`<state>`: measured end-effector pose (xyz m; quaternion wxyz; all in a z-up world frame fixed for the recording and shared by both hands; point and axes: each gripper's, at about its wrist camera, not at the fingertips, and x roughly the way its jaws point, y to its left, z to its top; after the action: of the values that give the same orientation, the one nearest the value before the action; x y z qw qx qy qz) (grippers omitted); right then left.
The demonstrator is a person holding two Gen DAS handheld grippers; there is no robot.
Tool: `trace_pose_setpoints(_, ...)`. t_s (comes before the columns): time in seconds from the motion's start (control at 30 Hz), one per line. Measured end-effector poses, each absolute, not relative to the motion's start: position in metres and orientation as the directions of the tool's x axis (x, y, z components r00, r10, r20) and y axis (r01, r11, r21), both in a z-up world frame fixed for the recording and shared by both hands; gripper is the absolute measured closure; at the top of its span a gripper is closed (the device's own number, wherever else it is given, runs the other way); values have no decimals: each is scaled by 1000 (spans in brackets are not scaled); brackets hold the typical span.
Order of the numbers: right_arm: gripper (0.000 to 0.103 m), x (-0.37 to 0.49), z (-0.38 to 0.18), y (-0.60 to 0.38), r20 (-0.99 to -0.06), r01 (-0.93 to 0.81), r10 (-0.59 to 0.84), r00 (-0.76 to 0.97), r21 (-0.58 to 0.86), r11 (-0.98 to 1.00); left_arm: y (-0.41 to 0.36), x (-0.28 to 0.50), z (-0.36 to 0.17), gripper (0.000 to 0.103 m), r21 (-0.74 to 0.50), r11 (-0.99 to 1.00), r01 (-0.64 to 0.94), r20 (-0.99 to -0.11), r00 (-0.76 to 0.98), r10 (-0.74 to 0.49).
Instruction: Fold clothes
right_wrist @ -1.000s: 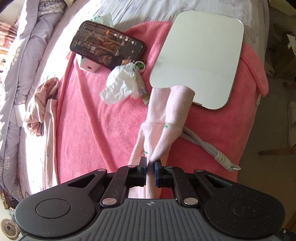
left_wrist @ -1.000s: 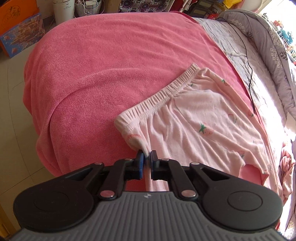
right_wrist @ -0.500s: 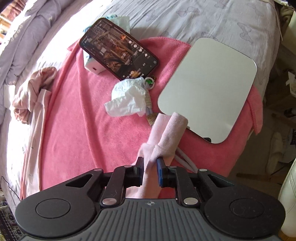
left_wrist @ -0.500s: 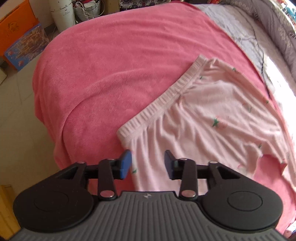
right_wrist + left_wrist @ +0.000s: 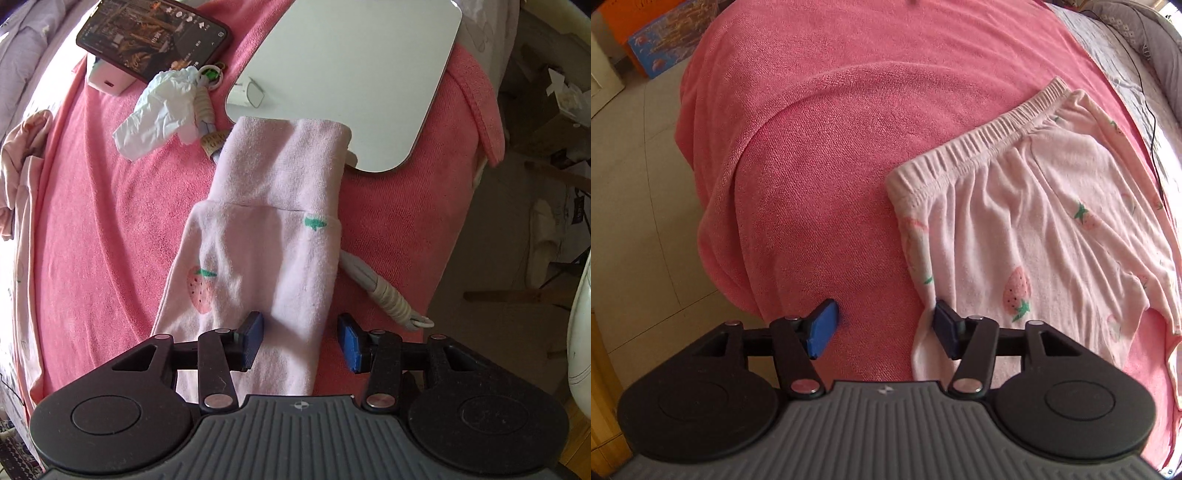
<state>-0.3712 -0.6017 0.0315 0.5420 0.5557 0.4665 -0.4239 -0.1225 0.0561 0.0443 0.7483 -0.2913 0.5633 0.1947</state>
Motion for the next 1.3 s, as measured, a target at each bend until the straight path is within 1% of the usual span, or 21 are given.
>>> trace_pose_setpoints(0.03, 57, -371, 32, -601, -977, 978, 58, 207, 208, 23, 58, -126, 46, 54, -252, 741, -623, -947, 315, -56)
trace_pose_setpoints(0.07, 57, -371, 33, -600, -976, 977, 56, 209, 210, 24, 61, -130, 48, 65, -288, 725, -625, -937, 342, -77)
trace_pose_setpoints(0.1, 57, -372, 33, -600, -976, 977, 55, 210, 212, 24, 63, -134, 50, 72, -324, 709, -626, -925, 368, -98)
trace_pose_setpoints(0.13, 57, -372, 34, -599, -975, 976, 55, 215, 217, 22, 66, -136, 52, 72, -363, 693, -623, -911, 393, -123)
trace_pose_setpoints(0.17, 57, -373, 35, -599, -974, 975, 54, 220, 222, 20, 67, -135, 51, 71, -373, 689, -622, -908, 397, -133)
trace_pose_setpoints(0.2, 57, -374, 35, -597, -973, 974, 53, 225, 226, 15, 68, -134, 51, 63, -378, 686, -622, -907, 397, -140)
trace_pose_setpoints(0.23, 57, -375, 34, -596, -972, 973, 52, 229, 230, 10, 69, -132, 49, 61, -385, 678, -626, -906, 398, -147)
trace_pose_setpoints(0.3, 56, -376, 35, -594, -969, 971, 51, 241, 241, 0, 68, -127, 47, 50, -406, 655, -638, -899, 406, -162)
trace_pose_setpoints(0.37, 56, -377, 35, -592, -965, 967, 54, 255, 255, -9, 64, -124, 50, 50, -442, 642, -626, -880, 443, -174)
trace_pose_setpoints(0.4, 56, -378, 36, -592, -961, 963, 57, 269, 269, -20, 62, -123, 52, 57, -469, 638, -610, -863, 470, -185)
trace_pose_setpoints(0.43, 56, -378, 36, -592, -960, 962, 60, 273, 272, -26, 59, -122, 53, 69, -493, 634, -596, -849, 489, -201)
trace_pose_setpoints(0.47, 59, -377, 36, -591, -959, 961, 62, 276, 274, -31, 57, -120, 53, 99, -505, 633, -586, -843, 492, -218)
trace_pose_setpoints(0.5, 68, -377, 36, -592, -960, 963, 66, 271, 269, -29, 56, -117, 53, 101, -513, 633, -579, -839, 496, -225)
trace_pose_setpoints(0.53, 72, -377, 37, -593, -963, 965, 70, 262, 261, -27, 56, -117, 56, 101, -516, 635, -575, -835, 502, -224)
trace_pose_setpoints(0.6, 96, -378, 39, -595, -962, 965, 82, 262, 259, -37, 57, -118, 64, 102, -526, 631, -571, -827, 517, -222)
trace_pose_setpoints(0.83, 96, -378, 78, -614, -933, 931, 57, 356, 349, -106, 69, -119, 94, 102, -602, 549, -580, -778, 581, -239)
trace_pose_setpoints(0.93, 96, -378, 92, -637, -909, 900, 28, 415, 406, -157, 75, -111, 105, 103, -635, 508, -582, -749, 624, -223)
trace_pose_setpoints(1.0, 96, -371, 93, -647, -900, 888, 17, 436, 428, -168, 77, -101, 110, 103, -652, 496, -574, -732, 647, -214)
trace_pose_setpoints(1.1, 96, -353, 95, -652, -893, 884, 14, 449, 442, -150, 72, -81, 113, 103, -635, 548, -544, -734, 645, -211)
trace_pose_setpoints(1.2, 96, -343, 88, -650, -891, 885, 29, 452, 445, -136, 65, -72, 109, 103, -587, 612, -530, -767, 606, -210)
trace_pose_setpoints(1.3, 96, -340, 77, -646, -910, 907, 50, 412, 404, -115, 58, -77, 98, 101, -465, 688, -557, -857, 480, -191)
